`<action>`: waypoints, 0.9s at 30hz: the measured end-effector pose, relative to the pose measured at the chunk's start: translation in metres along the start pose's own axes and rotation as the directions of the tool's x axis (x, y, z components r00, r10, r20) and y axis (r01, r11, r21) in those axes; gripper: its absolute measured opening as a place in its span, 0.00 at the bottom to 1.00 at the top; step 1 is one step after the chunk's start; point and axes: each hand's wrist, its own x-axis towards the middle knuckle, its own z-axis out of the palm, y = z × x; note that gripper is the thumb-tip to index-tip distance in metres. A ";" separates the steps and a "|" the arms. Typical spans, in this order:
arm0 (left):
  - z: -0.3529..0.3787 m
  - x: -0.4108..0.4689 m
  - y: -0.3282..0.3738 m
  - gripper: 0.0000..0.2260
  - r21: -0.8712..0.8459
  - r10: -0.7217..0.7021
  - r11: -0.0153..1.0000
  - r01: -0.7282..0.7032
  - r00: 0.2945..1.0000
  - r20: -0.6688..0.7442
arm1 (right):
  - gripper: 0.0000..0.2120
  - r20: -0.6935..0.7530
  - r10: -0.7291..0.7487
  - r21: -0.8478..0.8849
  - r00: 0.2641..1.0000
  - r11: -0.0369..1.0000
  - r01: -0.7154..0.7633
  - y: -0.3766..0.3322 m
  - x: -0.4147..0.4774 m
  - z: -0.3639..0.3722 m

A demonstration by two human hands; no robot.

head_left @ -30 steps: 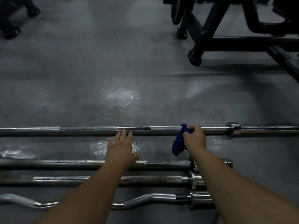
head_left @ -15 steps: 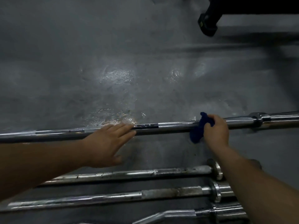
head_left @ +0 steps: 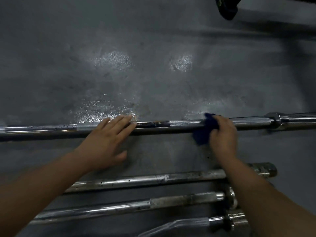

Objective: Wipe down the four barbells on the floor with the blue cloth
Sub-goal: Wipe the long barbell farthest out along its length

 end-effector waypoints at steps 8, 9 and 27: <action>0.004 0.004 0.016 0.39 -0.075 -0.036 0.997 0.034 0.999 -0.027 | 0.25 0.226 -0.324 -0.114 0.918 0.928 0.356 -0.056 -0.012 0.034; 0.008 0.000 0.014 0.39 -0.085 -0.047 0.995 0.044 0.998 -0.035 | 0.26 0.224 -0.339 -0.145 0.914 0.915 0.376 -0.041 -0.003 0.022; 0.022 -0.002 0.016 0.41 -0.042 -0.070 0.997 0.067 0.995 -0.075 | 0.25 -0.034 0.100 -0.123 0.994 0.987 -0.104 -0.008 0.006 0.017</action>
